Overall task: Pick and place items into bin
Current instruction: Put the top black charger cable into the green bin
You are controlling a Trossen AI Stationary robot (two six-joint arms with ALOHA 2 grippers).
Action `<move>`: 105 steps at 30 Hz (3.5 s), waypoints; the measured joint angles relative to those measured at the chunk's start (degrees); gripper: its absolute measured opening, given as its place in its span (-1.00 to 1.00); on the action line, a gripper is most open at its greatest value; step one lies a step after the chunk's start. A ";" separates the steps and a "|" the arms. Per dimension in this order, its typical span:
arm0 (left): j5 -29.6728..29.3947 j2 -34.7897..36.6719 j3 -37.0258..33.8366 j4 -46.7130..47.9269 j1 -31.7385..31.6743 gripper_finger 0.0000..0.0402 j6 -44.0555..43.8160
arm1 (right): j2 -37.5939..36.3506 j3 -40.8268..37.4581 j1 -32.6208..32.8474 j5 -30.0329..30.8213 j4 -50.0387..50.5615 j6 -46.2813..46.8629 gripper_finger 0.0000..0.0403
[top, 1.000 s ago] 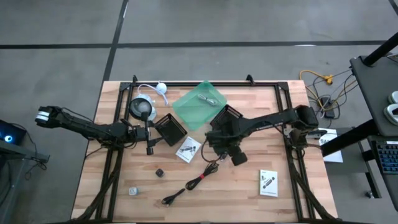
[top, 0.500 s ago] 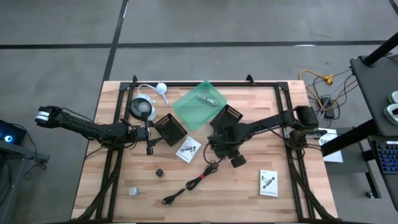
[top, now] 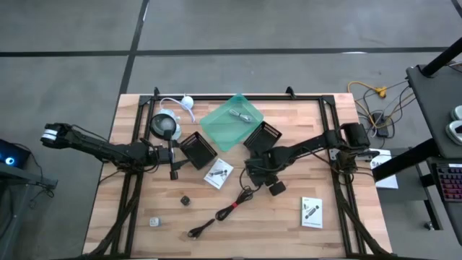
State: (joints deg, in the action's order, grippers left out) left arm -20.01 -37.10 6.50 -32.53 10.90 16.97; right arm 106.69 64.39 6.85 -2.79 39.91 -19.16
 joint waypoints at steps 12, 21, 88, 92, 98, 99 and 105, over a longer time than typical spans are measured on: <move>-0.01 -0.04 0.00 -0.02 0.00 -0.06 0.00 | -0.24 -1.53 0.02 0.99 -1.20 0.51 -0.58; 0.00 0.00 0.00 0.00 0.00 -0.06 0.00 | -0.07 0.31 0.00 1.64 0.44 3.88 -0.87; -0.01 0.00 0.00 0.00 0.00 -0.06 0.48 | 0.33 18.54 -40.12 -7.30 -9.54 21.97 -0.93; -0.01 0.00 0.00 0.00 0.00 -0.06 0.47 | 0.33 18.54 -40.09 -7.30 -11.00 21.96 -0.86; -0.01 0.00 0.00 0.00 0.00 -0.06 0.46 | 0.33 18.54 -40.06 -7.55 -11.81 21.82 -0.59; 0.00 0.00 0.00 0.00 0.00 -0.06 0.46 | 0.33 18.54 -40.02 -7.55 -11.81 21.80 -0.55; 0.00 0.00 0.00 0.00 0.00 -0.06 0.46 | 0.33 18.54 -39.04 -7.77 -11.71 21.91 -0.34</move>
State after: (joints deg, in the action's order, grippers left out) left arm -20.01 -37.10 6.50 -32.53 10.90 17.43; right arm 107.02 82.94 -32.19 -10.56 28.20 2.74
